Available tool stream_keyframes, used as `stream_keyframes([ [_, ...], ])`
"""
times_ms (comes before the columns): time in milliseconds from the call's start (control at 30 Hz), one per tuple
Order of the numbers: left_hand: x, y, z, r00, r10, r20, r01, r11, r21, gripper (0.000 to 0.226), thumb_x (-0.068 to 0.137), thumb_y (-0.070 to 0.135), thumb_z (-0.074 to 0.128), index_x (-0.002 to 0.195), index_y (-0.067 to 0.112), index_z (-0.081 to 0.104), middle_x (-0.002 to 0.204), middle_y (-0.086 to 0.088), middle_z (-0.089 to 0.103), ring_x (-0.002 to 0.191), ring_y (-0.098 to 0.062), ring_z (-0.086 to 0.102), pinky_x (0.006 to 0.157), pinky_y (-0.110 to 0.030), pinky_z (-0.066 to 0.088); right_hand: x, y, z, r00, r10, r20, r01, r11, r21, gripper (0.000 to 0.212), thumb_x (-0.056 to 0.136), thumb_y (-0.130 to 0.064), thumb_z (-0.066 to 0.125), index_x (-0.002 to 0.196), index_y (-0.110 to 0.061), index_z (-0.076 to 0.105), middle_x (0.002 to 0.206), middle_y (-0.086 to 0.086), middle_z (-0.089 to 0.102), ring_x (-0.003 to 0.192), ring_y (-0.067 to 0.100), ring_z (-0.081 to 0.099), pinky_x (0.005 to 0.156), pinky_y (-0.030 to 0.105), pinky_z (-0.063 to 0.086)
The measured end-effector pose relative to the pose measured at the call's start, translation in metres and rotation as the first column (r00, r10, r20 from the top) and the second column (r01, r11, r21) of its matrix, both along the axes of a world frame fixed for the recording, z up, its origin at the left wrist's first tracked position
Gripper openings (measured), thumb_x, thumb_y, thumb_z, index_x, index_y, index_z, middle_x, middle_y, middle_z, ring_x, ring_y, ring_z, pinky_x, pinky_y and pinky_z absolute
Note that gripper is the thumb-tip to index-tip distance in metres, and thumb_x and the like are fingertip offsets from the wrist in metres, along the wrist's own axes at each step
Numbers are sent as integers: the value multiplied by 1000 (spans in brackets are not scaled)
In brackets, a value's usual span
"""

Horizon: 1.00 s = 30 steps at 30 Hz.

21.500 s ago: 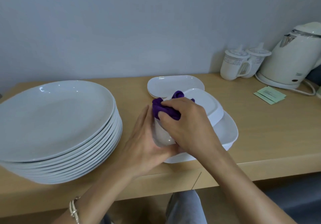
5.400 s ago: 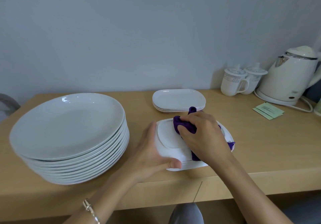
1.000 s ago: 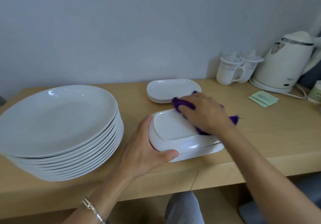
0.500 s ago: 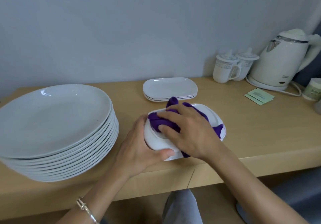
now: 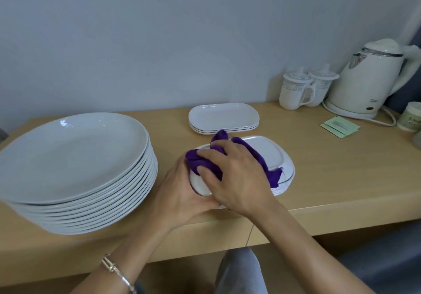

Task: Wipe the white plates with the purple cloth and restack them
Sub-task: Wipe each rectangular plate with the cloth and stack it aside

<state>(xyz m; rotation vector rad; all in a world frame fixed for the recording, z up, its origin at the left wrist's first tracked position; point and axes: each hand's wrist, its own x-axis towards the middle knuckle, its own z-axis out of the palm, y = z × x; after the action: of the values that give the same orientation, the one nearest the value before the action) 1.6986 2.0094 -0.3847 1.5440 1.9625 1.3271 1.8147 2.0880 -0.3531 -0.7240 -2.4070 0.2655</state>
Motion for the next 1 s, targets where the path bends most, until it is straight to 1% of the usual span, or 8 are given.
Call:
stream_keyframes([
  [133,-2,-5,9,996,47,-81,-57,991,-120,85,42,64,76,117,56,37,120,28,51,115,1,53,94,-31,49,11,20,6,999,-32,31,34,997,-72,39,87,-48,45,118,-36,64,118,-6,60,110,18,52,92,27,38],
  [233,-4,-8,19,936,49,-347,-149,952,-266,93,48,75,63,130,41,34,129,23,44,120,-9,45,96,-31,40,31,55,12,969,-233,80,243,958,-152,36,90,-42,51,125,-39,58,131,-8,52,120,19,45,96,29,37],
  [333,-4,-10,23,823,25,-567,-209,943,-261,95,55,84,51,133,31,35,129,17,42,120,-9,35,102,-29,31,32,62,15,938,-314,147,336,927,-168,38,90,-43,49,127,-36,56,134,-4,49,122,24,43,98,37,39],
  [600,-6,-6,16,737,10,-676,-237,940,-245,117,50,94,22,144,24,28,144,13,36,140,-10,23,120,-35,9,3,26,15,990,4,139,15,991,-136,36,90,-42,51,125,-36,58,129,-6,53,120,19,45,98,29,35],
  [700,-7,-8,20,753,7,-658,-247,930,-272,116,48,93,25,140,23,29,142,10,36,138,-12,24,120,-35,12,21,52,21,982,-120,143,145,973,-178,34,89,-42,53,123,-38,60,128,-6,54,121,19,45,95,28,34],
  [800,-6,-8,20,774,23,-632,-223,945,-239,102,54,91,44,132,26,32,129,14,38,126,-10,33,111,-31,22,40,73,22,952,-278,126,301,923,-242,36,90,-42,52,125,-37,58,130,-5,50,116,22,48,94,31,38],
  [900,-4,-9,20,819,29,-573,-185,959,-217,98,58,81,63,135,30,31,129,18,38,121,-7,36,96,-24,31,40,72,13,945,-320,66,327,917,-230,35,90,-38,53,125,-33,59,129,-2,50,114,25,49,94,30,37],
  [1000,-3,-13,23,810,31,-586,-177,965,-194,109,58,78,67,145,30,24,142,19,34,130,-5,34,99,-21,31,38,68,13,950,-313,-15,297,914,-278,32,90,-36,55,121,-33,62,125,-6,52,111,19,50,86,25,35],
])
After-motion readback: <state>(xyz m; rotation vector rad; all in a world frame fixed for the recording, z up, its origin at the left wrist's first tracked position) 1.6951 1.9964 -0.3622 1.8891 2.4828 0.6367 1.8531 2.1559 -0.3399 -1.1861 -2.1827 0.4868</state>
